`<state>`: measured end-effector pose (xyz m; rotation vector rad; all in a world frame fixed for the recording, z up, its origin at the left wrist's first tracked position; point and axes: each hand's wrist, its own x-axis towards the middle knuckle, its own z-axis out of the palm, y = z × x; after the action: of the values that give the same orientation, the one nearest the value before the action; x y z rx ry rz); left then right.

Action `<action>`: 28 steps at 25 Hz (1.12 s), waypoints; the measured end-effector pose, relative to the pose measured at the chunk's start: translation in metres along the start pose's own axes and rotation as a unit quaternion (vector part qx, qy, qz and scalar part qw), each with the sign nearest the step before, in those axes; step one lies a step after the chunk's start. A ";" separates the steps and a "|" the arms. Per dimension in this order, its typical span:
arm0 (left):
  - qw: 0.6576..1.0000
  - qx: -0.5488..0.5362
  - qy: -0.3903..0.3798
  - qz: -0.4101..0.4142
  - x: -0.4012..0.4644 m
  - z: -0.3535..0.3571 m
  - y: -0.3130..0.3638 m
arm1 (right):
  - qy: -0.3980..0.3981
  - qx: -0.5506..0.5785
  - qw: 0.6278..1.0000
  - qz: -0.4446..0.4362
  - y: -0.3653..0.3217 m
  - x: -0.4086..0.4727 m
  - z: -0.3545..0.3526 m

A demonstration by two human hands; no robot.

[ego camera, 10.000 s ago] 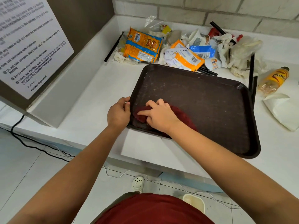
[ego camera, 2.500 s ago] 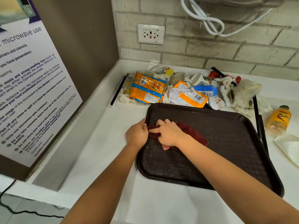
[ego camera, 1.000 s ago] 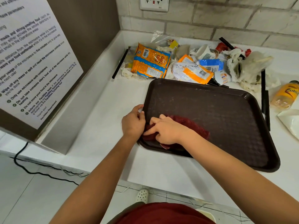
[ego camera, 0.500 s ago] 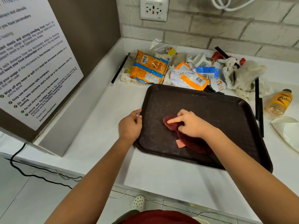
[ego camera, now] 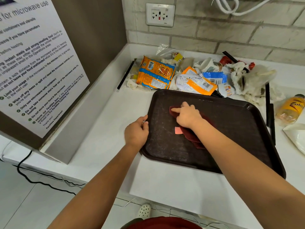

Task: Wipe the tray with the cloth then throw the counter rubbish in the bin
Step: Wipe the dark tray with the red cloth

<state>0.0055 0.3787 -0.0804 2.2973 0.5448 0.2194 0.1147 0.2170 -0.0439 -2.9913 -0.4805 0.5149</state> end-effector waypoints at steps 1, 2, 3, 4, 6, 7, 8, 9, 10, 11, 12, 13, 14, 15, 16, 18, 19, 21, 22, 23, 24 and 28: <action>1.000 0.003 0.003 0.001 0.000 0.000 0.000 | -0.004 -0.004 0.999 -0.040 -0.007 -0.006 0.002; 1.000 0.007 0.005 0.000 0.000 0.000 0.001 | -0.010 -0.010 0.997 -0.081 -0.014 -0.013 0.004; 1.000 0.010 0.008 0.000 0.000 0.000 0.001 | -0.018 -0.018 0.992 -0.121 -0.020 -0.021 0.007; 1.000 0.015 0.009 0.002 0.000 0.000 0.002 | -0.028 -0.026 0.987 -0.158 -0.024 -0.028 0.010; 1.000 0.017 0.005 0.005 -0.001 0.002 0.001 | -0.038 -0.027 0.978 -0.204 -0.026 -0.041 0.014; 1.000 0.015 0.003 0.005 -0.001 0.002 0.001 | -0.030 -0.008 0.978 -0.208 -0.024 -0.046 0.014; 1.000 0.017 0.000 0.005 -0.001 0.002 0.001 | -0.017 0.027 0.979 -0.200 -0.020 -0.050 0.013; 0.999 0.035 -0.002 0.009 0.000 0.001 0.001 | 0.005 0.073 0.980 -0.185 -0.016 -0.053 0.010; 0.997 0.070 0.003 0.021 0.001 0.001 0.001 | 0.033 0.126 0.977 -0.168 -0.012 -0.057 0.007; 0.994 0.102 0.012 0.040 0.001 -0.001 0.003 | 0.063 0.183 0.969 -0.151 -0.008 -0.060 0.003; 0.993 0.095 0.026 0.070 0.000 -0.003 0.007 | 0.095 0.241 0.957 -0.134 -0.002 -0.063 -0.001; 0.993 0.046 0.027 0.106 -0.002 -0.005 0.014 | 0.123 0.292 0.941 -0.121 0.002 -0.067 -0.008; 0.989 -0.027 0.006 0.142 -0.004 -0.006 0.023 | 0.146 0.335 0.924 -0.109 0.007 -0.070 -0.014; 0.980 -0.094 -0.037 0.169 -0.007 -0.006 0.034 | 0.161 0.370 0.910 -0.098 0.012 -0.074 -0.021; 0.970 -0.136 -0.099 0.176 -0.010 -0.005 0.045 | 0.172 0.397 0.897 -0.089 0.017 -0.079 -0.027; 0.946 -0.167 -0.231 0.155 -0.017 -0.001 0.064 | 0.182 0.436 0.878 -0.081 0.022 -0.087 -0.034; 0.929 -0.181 -0.286 0.148 -0.021 0.003 0.071 | 0.186 0.450 0.870 -0.080 0.023 -0.091 -0.034; 0.898 -0.238 -0.335 0.155 -0.027 0.013 0.081 | 0.181 0.472 0.858 -0.087 0.025 -0.096 -0.031; 0.891 -0.271 -0.331 0.156 -0.030 0.019 0.085 | 0.167 0.485 0.853 -0.096 0.027 -0.099 -0.029; 0.889 -0.303 -0.312 0.146 -0.031 0.023 0.090 | 0.150 0.498 0.847 -0.108 0.029 -0.101 -0.028; 0.889 -0.330 -0.294 0.122 -0.032 0.025 0.092 | 0.138 0.516 0.837 -0.114 0.030 -0.103 -0.028; 0.846 -0.410 -0.343 0.003 -0.031 0.030 0.098 | 0.210 0.585 0.783 0.006 0.051 -0.109 -0.023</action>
<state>0.0179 0.2842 -0.0318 1.3840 0.0299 -0.3199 0.0400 0.1339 0.0055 -1.7829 -0.0264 0.0435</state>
